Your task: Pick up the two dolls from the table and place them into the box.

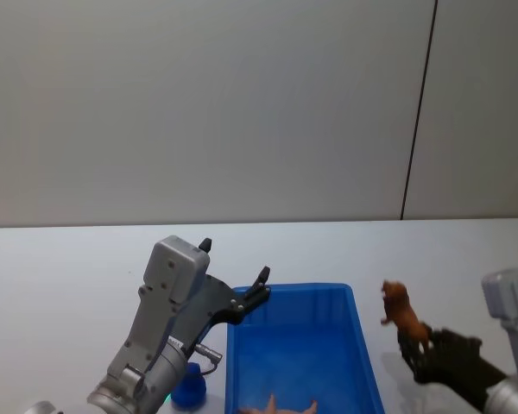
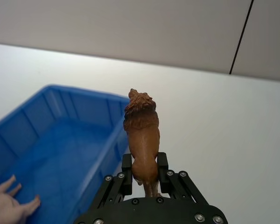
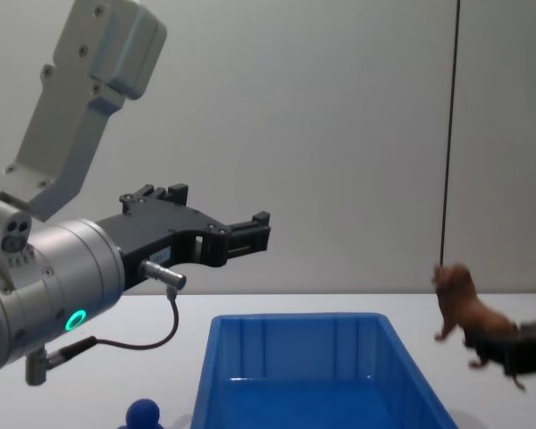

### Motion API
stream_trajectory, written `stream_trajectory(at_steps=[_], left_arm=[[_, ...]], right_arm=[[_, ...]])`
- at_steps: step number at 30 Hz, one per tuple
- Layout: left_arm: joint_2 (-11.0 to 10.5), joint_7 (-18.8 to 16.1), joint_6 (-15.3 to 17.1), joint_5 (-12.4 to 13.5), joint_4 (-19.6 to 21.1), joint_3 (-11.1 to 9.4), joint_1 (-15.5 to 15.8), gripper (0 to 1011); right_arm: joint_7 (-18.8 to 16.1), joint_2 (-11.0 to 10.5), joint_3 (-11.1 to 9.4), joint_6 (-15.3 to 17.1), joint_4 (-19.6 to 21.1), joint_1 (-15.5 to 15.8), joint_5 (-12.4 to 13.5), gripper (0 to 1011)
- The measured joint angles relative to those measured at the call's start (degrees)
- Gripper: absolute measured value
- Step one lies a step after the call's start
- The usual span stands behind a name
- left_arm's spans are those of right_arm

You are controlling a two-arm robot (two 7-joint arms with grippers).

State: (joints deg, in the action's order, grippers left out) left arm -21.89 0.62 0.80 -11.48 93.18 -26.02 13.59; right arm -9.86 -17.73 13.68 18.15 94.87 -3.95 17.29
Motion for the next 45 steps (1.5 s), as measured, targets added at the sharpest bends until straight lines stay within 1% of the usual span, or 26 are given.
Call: stream_trajectory(at_steps=[3, 8, 11, 13, 17, 19, 23, 24, 25, 28, 29, 30, 33, 34, 36, 37, 39, 40, 41, 42, 43, 44, 45], left_arm=[[0.00, 0.00, 0.00, 0.00, 0.00, 0.00, 0.00, 1001], [0.00, 0.00, 0.00, 0.00, 0.00, 0.00, 0.00, 1001], [0.00, 0.00, 0.00, 0.00, 0.00, 0.00, 0.00, 1002], [0.00, 0.00, 0.00, 0.00, 0.00, 0.00, 0.00, 1001], [0.00, 0.00, 0.00, 0.00, 0.00, 0.00, 0.00, 1001], [0.00, 0.00, 0.00, 0.00, 0.00, 0.00, 0.00, 1001], [0.00, 0.00, 0.00, 0.00, 0.00, 0.00, 0.00, 1001], [0.00, 0.00, 0.00, 0.00, 0.00, 0.00, 0.00, 1002], [0.00, 0.00, 0.00, 0.00, 0.00, 0.00, 0.00, 1002], [0.00, 0.00, 0.00, 0.00, 0.00, 0.00, 0.00, 1002], [0.00, 0.00, 0.00, 0.00, 0.00, 0.00, 0.00, 1001], [0.00, 0.00, 0.00, 0.00, 0.00, 0.00, 0.00, 1002], [0.00, 0.00, 0.00, 0.00, 0.00, 0.00, 0.00, 1002], [0.00, 0.00, 0.00, 0.00, 0.00, 0.00, 0.00, 1002], [0.00, 0.00, 0.00, 0.00, 0.00, 0.00, 0.00, 1002], [0.00, 0.00, 0.00, 0.00, 0.00, 0.00, 0.00, 1001], [0.00, 0.00, 0.00, 0.00, 0.00, 0.00, 0.00, 1002], [0.00, 0.00, 0.00, 0.00, 0.00, 0.00, 0.00, 1001], [0.00, 0.00, 0.00, 0.00, 0.00, 0.00, 0.00, 1001], [0.00, 0.00, 0.00, 0.00, 0.00, 0.00, 0.00, 1002], [0.00, 0.00, 0.00, 0.00, 0.00, 0.00, 0.00, 1002], [0.00, 0.00, 0.00, 0.00, 0.00, 0.00, 0.00, 1001], [0.00, 0.00, 0.00, 0.00, 0.00, 0.00, 0.00, 1002]], right_arm=[[-0.29, 0.27, 0.03, -0.33, 0.56, -0.70, -0.48, 298], [-1.94, 1.23, 0.37, -0.62, 1.04, -2.65, -1.42, 298], [-3.56, 2.24, 0.81, -0.19, 0.76, -4.40, -1.84, 298], [-4.17, 2.61, 0.99, 0.16, 0.51, -4.94, -1.93, 298], [-5.74, 3.80, 1.62, 1.44, -0.70, -6.64, -2.03, 298], [-6.89, 4.78, 2.17, 2.41, -2.06, -7.88, -2.04, 297], [-7.97, 5.65, 2.67, 3.32, -3.43, -8.85, -2.04, 298], [-8.47, 6.09, 2.97, 3.68, -4.19, -9.33, -2.05, 319], [-8.47, 6.09, 2.97, 3.68, -4.19, -9.33, -2.05, 319], [-9.57, 6.88, 3.56, 4.40, -5.61, -10.20, -2.07, 430], [-9.73, 6.99, 3.64, 4.49, -5.81, -10.32, -2.07, 449], [-10.03, 7.17, 3.79, 4.67, -6.17, -10.54, -2.08, 510], [-10.42, 7.35, 3.93, 4.88, -6.60, -10.79, -2.14, 569], [-10.62, 7.39, 4.01, 4.94, -6.81, -10.91, -2.22, 627], [-10.74, 7.38, 4.01, 4.95, -6.90, -10.97, -2.30, 666], [-10.81, 7.36, 4.02, 4.95, -6.93, -10.98, -2.37, 721], [-10.89, 7.13, 3.93, 4.93, -6.95, -10.97, -2.51, 775], [-10.90, 6.87, 3.78, 4.88, -6.94, -10.89, -2.61, 775], [-10.90, 6.73, 3.70, 4.84, -6.90, -10.81, -2.64, 838], [-10.89, 6.53, 3.58, 4.78, -6.81, -10.68, -2.67, 853], [-10.85, 6.15, 3.35, 4.65, -6.60, -10.46, -2.72, 890], [-10.85, 6.15, 3.35, 4.65, -6.60, -10.46, -2.72, 890], [-10.72, 5.63, 3.06, 4.48, -6.30, -10.10, -2.75, 938]])
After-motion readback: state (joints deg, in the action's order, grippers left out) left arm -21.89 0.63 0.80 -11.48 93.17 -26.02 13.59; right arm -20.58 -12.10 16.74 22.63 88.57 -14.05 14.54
